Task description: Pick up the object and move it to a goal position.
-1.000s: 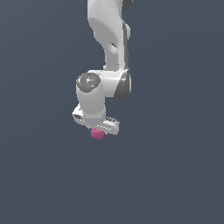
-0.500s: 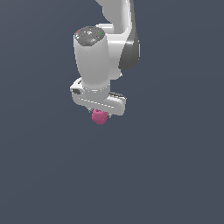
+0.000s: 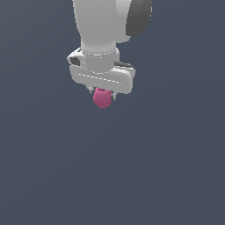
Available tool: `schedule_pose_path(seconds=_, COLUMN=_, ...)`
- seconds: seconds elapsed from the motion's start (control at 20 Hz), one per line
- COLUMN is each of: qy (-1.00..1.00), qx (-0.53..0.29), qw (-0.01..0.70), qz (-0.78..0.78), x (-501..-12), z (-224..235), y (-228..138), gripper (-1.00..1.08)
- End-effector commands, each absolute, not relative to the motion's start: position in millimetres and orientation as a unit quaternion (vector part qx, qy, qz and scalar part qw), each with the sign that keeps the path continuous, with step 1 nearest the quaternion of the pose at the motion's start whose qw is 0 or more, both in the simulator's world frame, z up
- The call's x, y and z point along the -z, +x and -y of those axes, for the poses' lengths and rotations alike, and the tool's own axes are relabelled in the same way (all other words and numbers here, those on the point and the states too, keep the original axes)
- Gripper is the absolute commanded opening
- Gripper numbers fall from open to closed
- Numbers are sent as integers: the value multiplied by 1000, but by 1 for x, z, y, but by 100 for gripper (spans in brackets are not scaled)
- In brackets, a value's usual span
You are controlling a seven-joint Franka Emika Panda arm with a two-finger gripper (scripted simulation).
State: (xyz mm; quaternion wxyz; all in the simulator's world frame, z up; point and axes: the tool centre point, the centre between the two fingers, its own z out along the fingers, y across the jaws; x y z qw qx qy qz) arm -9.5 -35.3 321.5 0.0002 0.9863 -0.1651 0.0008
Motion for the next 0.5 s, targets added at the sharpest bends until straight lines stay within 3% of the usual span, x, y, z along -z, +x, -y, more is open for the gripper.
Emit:
schedule_pose_path(seconds=0.0, qy=986, qx=0, qw=0, qz=165, x=-337, z=33, y=-13, gripper=-100)
schedule_pose_path(seconds=0.45, qy=986, qx=0, qw=0, qz=165, x=-357, z=29, y=-14, gripper=-100)
